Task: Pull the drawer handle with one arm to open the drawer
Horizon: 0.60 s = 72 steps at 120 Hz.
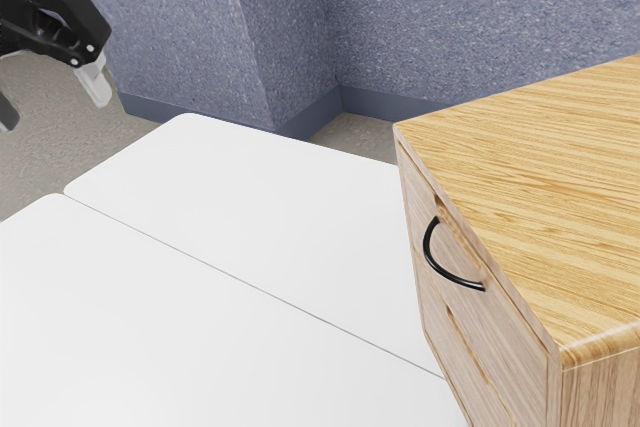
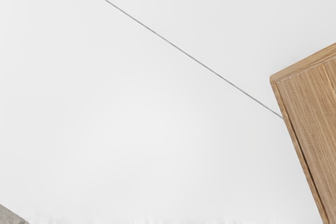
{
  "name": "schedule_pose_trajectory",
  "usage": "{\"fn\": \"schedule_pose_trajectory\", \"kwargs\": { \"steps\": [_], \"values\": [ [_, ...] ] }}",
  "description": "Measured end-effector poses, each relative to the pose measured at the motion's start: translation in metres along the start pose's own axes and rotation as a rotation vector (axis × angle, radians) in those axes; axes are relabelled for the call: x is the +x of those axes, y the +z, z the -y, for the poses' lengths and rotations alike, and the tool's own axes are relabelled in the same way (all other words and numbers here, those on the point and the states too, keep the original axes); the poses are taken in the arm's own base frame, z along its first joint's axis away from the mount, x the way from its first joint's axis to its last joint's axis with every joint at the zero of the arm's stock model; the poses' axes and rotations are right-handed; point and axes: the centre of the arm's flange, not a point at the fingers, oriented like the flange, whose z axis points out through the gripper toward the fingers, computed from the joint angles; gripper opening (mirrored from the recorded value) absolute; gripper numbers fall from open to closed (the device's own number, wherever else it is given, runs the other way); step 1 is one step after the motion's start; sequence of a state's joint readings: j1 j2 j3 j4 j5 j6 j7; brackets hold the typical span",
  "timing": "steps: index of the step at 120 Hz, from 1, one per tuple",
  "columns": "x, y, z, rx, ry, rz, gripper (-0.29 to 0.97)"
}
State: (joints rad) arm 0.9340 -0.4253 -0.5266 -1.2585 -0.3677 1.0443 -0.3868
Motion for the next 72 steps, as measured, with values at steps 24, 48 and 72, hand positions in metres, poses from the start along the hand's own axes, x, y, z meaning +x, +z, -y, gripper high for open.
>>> {"fn": "schedule_pose_trajectory", "kwargs": {
  "steps": [24,48,72],
  "values": [
    [-0.026,0.011,0.068,-0.065,-0.127,0.019,0.68],
    [-0.039,0.032,0.118,-0.095,-0.202,0.052,0.68],
    [-0.053,0.05,0.135,-0.14,-0.213,0.076,0.68]
  ]
}}
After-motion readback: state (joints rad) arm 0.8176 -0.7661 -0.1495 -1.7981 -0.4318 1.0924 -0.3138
